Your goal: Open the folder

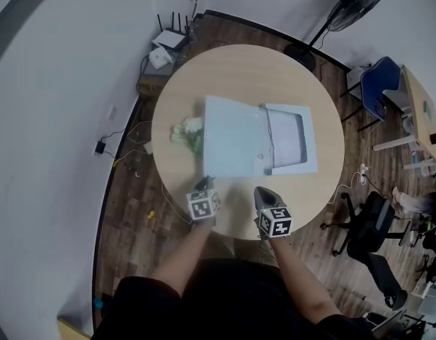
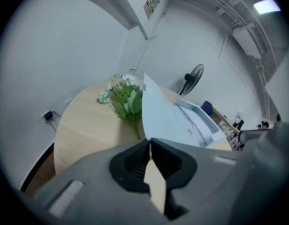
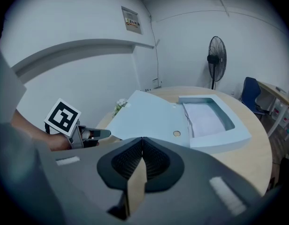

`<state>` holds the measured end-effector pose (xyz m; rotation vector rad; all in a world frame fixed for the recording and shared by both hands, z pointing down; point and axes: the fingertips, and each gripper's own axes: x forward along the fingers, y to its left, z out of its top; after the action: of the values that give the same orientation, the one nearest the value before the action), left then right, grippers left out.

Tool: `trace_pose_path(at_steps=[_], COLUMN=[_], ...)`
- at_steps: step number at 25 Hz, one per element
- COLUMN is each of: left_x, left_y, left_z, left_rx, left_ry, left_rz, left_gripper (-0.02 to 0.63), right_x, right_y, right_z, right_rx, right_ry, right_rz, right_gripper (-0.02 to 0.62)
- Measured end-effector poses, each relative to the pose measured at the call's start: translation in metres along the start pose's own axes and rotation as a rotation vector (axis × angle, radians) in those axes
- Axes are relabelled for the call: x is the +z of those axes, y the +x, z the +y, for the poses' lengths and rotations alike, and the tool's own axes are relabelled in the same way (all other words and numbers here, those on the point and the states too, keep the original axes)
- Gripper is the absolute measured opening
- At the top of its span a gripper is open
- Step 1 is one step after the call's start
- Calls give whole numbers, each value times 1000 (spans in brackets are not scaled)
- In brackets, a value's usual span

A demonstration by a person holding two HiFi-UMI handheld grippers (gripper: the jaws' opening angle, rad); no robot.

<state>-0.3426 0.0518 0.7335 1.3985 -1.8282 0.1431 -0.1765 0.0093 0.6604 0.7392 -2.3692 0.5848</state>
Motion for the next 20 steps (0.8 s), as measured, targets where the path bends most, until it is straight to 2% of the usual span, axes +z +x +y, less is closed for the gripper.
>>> trace_pose_path(at_steps=[5, 14, 20], left_x=[13, 42, 54], left_y=[-7, -43, -58], left_z=[-25, -106, -162], left_rx=[1, 36, 92], left_ry=[44, 130, 179], left_rz=[-59, -214, -293], left_gripper=[15, 35, 54], right_x=[4, 29, 51], right_y=[-20, -77, -116], right_z=[-32, -110, -170], right_rx=[11, 117, 140], right_ry=[0, -40, -28], right_rz=[-41, -120, -187], right_gripper=[2, 2, 3])
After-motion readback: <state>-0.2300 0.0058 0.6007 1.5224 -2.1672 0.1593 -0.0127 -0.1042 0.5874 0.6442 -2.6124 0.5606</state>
